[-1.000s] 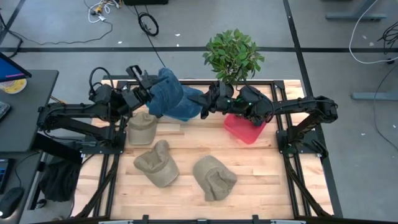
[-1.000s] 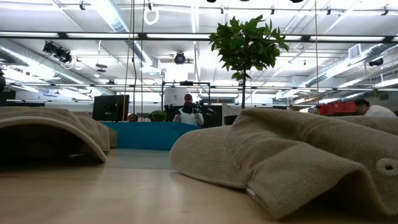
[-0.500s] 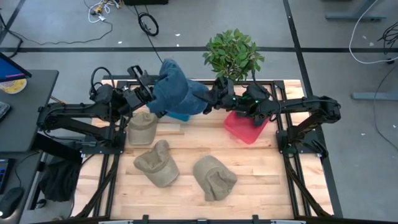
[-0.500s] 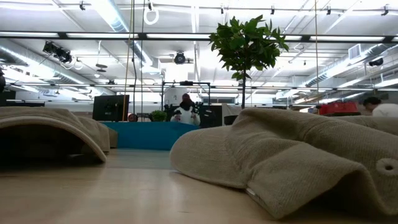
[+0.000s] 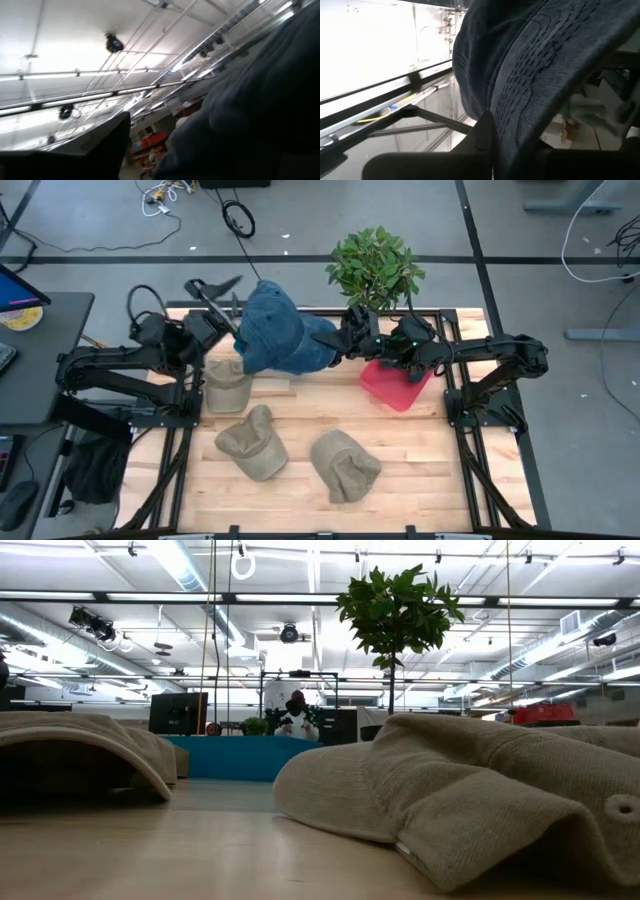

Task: Pick & Place hat
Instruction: Put the blue cap into the red bin

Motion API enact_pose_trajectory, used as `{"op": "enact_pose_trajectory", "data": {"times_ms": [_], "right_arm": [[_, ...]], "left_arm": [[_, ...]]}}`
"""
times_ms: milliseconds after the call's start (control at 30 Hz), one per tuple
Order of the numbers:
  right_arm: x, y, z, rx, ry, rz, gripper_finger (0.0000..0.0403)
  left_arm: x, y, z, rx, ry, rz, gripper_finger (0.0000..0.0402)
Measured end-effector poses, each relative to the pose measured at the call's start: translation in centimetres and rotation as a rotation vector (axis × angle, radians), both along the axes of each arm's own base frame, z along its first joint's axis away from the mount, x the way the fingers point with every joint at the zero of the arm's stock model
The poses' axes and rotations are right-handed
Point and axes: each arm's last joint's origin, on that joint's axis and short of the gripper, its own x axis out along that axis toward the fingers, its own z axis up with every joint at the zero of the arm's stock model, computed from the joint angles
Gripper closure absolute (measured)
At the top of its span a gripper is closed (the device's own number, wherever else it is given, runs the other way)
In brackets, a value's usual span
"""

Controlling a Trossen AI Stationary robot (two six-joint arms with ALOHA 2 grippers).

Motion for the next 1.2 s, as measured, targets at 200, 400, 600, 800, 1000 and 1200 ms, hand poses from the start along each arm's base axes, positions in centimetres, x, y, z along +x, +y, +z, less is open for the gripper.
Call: {"op": "enact_pose_trajectory", "data": {"times_ms": [200, 400, 600, 800, 1000, 1200], "right_arm": [[-1.0, -0.5, 1.0, -0.041, -0.041, -0.009, 0.0397], [-3.0, -1.1, 2.7, -0.122, -0.08, -0.044, 0.0397], [-5.2, -1.3, 4.3, -0.187, -0.077, -0.067, 0.0397], [-8.2, -0.7, 5.7, -0.295, -0.043, -0.025, 0.0397], [-12.4, 0.2, 6.4, -0.482, 0.035, 0.049, 0.0397], [-16.6, 0.8, 6.4, -0.543, 0.142, 0.072, 0.0396]], "left_arm": [[-2.2, 0.1, 0.8, -0.014, -0.017, 0.07, 0.0086], [-3.2, 0.0, 0.6, -0.074, 0.019, 0.03, 0.0086], [-3.0, 0.1, -0.1, -0.142, 0.082, 0.004, 0.0086], [-3.0, 0.1, -0.3, -0.158, 0.092, 0.01, 0.0086], [-3.0, 0.2, -0.3, -0.165, 0.093, 0.024, 0.0086], [-3.0, 0.2, -0.3, -0.168, 0.093, 0.03, 0.0086]]}}
